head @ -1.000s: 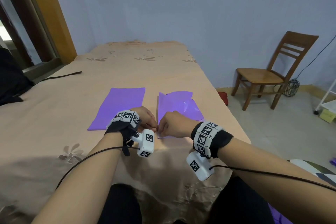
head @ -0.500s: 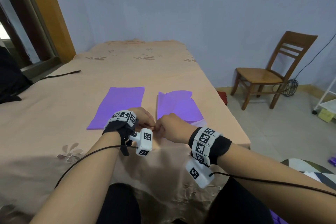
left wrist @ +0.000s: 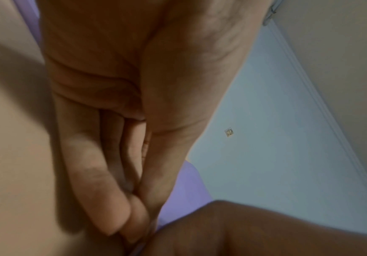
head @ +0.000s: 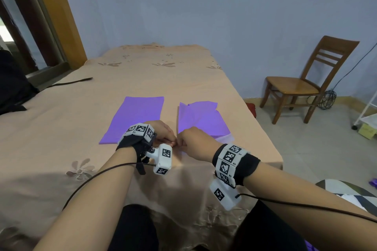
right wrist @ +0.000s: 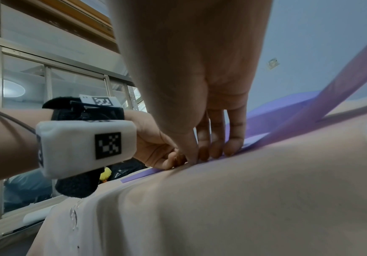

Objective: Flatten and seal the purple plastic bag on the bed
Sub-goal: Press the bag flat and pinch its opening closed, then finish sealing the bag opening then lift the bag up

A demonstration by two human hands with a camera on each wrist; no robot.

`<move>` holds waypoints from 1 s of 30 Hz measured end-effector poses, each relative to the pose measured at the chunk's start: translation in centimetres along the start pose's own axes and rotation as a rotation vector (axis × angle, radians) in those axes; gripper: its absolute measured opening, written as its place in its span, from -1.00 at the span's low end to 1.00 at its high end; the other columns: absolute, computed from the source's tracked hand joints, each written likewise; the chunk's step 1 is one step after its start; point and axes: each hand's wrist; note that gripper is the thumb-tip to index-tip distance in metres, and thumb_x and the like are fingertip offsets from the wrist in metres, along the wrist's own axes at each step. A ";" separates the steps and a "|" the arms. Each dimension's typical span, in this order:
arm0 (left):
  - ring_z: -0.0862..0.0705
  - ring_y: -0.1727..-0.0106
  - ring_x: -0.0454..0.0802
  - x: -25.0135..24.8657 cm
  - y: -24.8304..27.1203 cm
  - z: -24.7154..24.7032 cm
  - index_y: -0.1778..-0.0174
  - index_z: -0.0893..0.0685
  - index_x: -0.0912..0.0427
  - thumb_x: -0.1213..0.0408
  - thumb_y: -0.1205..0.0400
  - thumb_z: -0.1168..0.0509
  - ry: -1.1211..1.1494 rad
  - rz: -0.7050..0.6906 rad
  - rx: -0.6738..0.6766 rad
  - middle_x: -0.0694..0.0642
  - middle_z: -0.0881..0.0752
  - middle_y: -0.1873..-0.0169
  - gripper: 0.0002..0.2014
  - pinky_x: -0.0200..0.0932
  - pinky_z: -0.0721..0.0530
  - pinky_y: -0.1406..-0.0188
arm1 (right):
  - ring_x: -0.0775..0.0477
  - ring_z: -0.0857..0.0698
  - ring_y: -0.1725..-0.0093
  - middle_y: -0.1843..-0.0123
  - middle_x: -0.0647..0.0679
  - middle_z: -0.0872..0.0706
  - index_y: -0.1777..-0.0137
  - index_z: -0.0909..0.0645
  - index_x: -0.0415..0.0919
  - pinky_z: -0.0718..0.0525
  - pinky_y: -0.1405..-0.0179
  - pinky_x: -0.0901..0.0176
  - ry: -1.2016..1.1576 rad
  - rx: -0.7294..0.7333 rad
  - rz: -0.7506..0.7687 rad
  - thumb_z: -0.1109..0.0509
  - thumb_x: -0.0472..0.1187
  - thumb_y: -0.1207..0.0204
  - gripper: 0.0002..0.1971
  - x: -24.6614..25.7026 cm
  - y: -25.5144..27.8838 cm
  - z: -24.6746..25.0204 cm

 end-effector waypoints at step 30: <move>-0.69 0.04 0.18 -0.7 -0.2 0.5 0.61 -0.80 0.17 0.39 -0.35 -0.66 -0.084 0.025 0.104 0.23 -0.81 0.32 -0.75 0.09 -0.59 -0.35 | -0.08 -0.65 0.41 0.46 -0.01 -0.65 0.42 -0.48 -0.16 -0.68 0.17 0.10 0.363 0.433 -0.398 -0.29 -0.21 -0.51 -0.75 -7.7 3.1 9.9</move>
Point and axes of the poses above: each hand's wrist, its own y-axis away from the middle knuckle, its own z-axis out of the back of the hand, x = y × z
